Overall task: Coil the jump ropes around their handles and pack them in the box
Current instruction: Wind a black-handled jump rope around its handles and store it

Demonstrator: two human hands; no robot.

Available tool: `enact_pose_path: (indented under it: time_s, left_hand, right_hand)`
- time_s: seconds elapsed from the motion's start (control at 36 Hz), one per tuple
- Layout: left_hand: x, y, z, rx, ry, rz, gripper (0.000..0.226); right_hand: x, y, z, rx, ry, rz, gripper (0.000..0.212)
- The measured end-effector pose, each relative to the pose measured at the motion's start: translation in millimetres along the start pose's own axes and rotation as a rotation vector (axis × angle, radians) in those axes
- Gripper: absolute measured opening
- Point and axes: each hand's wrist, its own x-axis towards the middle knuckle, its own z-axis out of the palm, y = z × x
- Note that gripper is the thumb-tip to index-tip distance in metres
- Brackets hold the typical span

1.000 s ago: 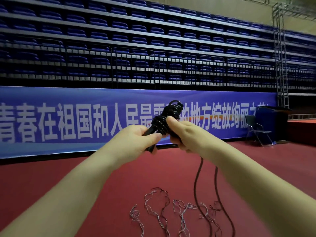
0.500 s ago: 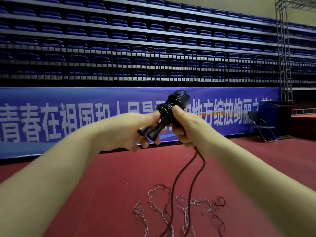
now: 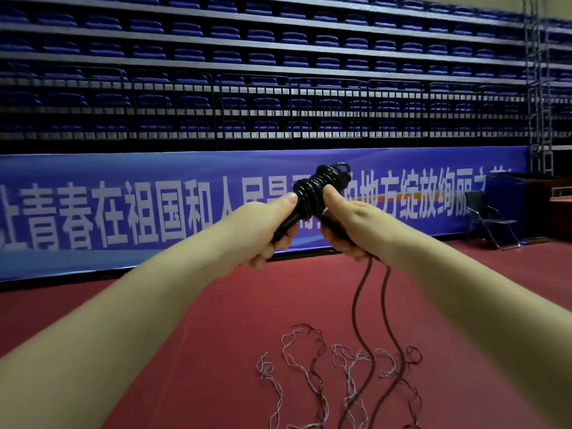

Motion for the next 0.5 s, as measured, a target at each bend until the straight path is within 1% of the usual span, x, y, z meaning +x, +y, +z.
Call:
enact_pose_path:
  time_s: [0.06, 0.08, 0.11, 0.19, 0.25, 0.33, 0.39, 0.44, 0.5]
  left_hand:
    - [0, 0, 3, 0.29, 0.085, 0.071, 0.042]
    - [1, 0, 5, 0.413, 0.1, 0.11, 0.04]
    - [1, -1, 6, 0.476, 0.116, 0.126, 0.039]
    - [5, -4, 6, 0.524, 0.131, 0.107, 0.044]
    - [7, -4, 9, 0.536, 0.122, 0.114, 0.041]
    - [9, -4, 7, 0.445, 0.098, 0.124, 0.04]
    - [12, -6, 3, 0.315, 0.044, 0.121, 0.035]
    - [11, -7, -1, 0.093, -0.071, 0.112, 0.029]
    - [8, -10, -4, -0.164, -0.238, 0.076, 0.028]
  right_hand:
    - [3, 1, 3, 0.081, -0.009, 0.02, 0.066]
    - [4, 2, 4, 0.136, -0.013, 0.043, 0.067]
    - [4, 1, 5, 0.188, -0.018, 0.071, 0.067]
    - [3, 1, 6, 0.274, -0.034, 0.123, 0.068]
    - [3, 1, 4, 0.291, -0.036, 0.122, 0.069]
    - [1, 0, 3, 0.287, -0.027, 0.09, 0.064]
    - [-1, 0, 3, 0.297, -0.018, 0.054, 0.059]
    - [-2, 0, 3, 0.324, -0.012, 0.003, 0.053]
    - [-3, 0, 5, 0.362, -0.012, -0.055, 0.05]
